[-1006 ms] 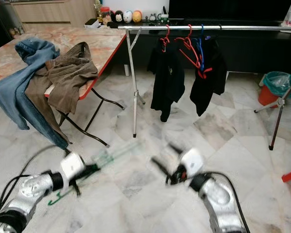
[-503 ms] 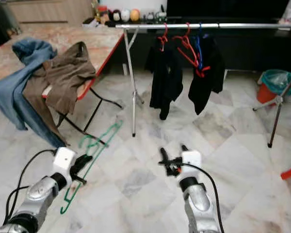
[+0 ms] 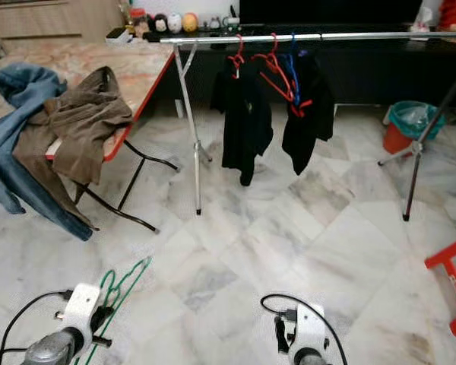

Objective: Hang hanger

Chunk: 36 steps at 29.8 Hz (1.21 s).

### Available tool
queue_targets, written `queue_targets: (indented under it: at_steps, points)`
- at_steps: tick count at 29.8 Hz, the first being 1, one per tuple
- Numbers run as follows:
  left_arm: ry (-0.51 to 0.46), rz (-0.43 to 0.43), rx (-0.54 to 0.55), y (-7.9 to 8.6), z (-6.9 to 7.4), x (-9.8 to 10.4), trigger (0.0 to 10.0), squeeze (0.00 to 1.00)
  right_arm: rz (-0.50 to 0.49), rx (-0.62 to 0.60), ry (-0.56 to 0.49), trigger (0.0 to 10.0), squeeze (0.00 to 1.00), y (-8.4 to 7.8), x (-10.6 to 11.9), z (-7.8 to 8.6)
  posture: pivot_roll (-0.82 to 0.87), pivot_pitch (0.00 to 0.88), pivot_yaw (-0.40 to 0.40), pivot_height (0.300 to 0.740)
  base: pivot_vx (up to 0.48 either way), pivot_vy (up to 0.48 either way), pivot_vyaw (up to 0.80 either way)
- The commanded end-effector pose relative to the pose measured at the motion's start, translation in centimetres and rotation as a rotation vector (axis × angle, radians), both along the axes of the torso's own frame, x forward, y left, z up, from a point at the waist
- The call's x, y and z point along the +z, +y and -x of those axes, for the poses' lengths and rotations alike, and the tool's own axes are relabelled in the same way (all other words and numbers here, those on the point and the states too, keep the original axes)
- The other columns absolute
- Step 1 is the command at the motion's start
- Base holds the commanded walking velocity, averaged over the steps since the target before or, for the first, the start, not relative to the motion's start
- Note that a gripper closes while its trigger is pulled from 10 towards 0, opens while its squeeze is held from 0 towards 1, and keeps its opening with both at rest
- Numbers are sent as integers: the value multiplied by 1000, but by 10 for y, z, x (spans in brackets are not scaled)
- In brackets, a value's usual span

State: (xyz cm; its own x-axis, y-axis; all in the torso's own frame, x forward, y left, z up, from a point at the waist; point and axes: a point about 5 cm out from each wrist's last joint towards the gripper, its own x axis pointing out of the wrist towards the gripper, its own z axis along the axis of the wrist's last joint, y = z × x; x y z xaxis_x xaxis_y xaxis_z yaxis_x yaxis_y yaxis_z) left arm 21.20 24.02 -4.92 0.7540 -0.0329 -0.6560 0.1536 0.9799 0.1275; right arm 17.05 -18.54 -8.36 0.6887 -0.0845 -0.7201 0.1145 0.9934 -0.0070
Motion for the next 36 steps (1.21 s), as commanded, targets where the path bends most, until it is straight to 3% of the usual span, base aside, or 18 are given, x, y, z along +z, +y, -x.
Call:
queue_targets:
  at_steps: [1,7,28,36]
  points:
    - [37,-16,34,7,8,-4,10000,0,1,-20,53,10000,0,-1,-6,11,82,0,53,740,0,0,0]
    - [72,-15,80,9,17,-10,10000,0,-15,-54,67,10000,0,-2,-9,18,78,0,55,740,0,0,-229]
    - [103,-55,75,18,18,-8,10000,0,-26,-37,73,10000,0,3,-9,17,85,1,69,740,0,0,-792]
    - [101,-65,95,19,18,-9,10000,0,-32,-27,75,10000,0,7,-10,18,85,12,71,740,0,-279,-788]
